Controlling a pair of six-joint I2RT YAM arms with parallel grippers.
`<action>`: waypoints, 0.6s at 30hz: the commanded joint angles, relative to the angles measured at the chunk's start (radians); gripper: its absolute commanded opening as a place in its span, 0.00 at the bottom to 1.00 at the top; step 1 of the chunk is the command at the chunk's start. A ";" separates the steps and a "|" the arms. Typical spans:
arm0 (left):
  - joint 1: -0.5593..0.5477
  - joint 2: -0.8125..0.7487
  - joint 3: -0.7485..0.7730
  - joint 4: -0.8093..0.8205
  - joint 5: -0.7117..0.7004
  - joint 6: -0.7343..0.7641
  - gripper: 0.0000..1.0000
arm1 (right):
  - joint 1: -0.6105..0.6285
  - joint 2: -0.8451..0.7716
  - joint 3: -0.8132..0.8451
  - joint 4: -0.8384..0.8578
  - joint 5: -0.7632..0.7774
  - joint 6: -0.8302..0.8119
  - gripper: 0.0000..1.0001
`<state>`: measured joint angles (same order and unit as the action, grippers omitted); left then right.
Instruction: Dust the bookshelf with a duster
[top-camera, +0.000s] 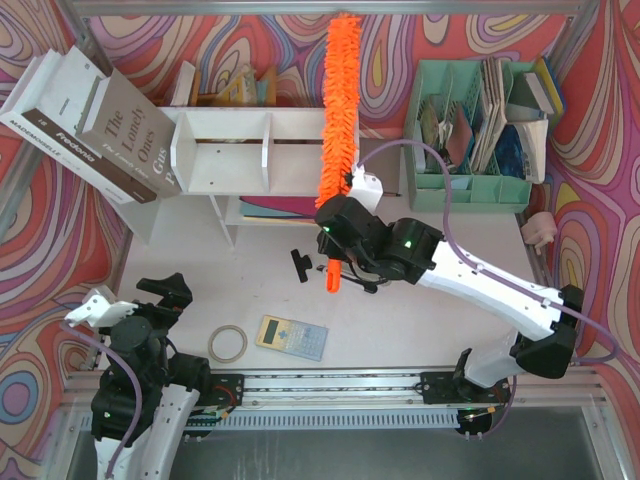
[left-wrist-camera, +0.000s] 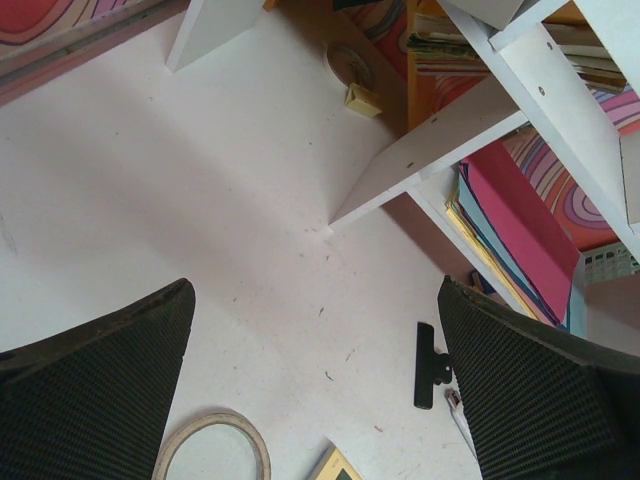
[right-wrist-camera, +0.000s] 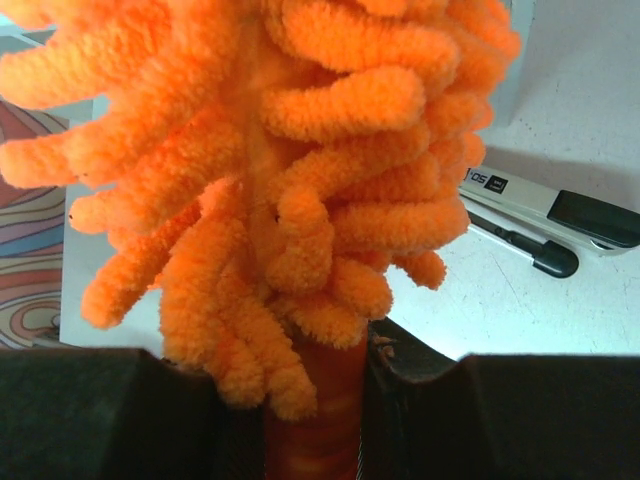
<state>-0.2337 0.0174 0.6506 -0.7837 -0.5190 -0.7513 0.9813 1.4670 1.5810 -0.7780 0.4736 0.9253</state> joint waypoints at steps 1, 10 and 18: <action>0.007 -0.013 -0.010 0.009 0.011 0.007 0.99 | 0.001 -0.023 -0.009 0.042 0.051 0.012 0.00; 0.007 -0.012 -0.010 0.006 0.009 0.006 0.98 | 0.003 0.051 0.028 0.170 -0.123 -0.118 0.00; 0.007 -0.013 -0.008 0.004 0.007 0.005 0.99 | 0.026 0.090 0.058 0.146 -0.109 -0.118 0.00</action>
<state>-0.2337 0.0174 0.6506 -0.7837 -0.5163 -0.7513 0.9993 1.5654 1.5970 -0.6678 0.3370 0.8261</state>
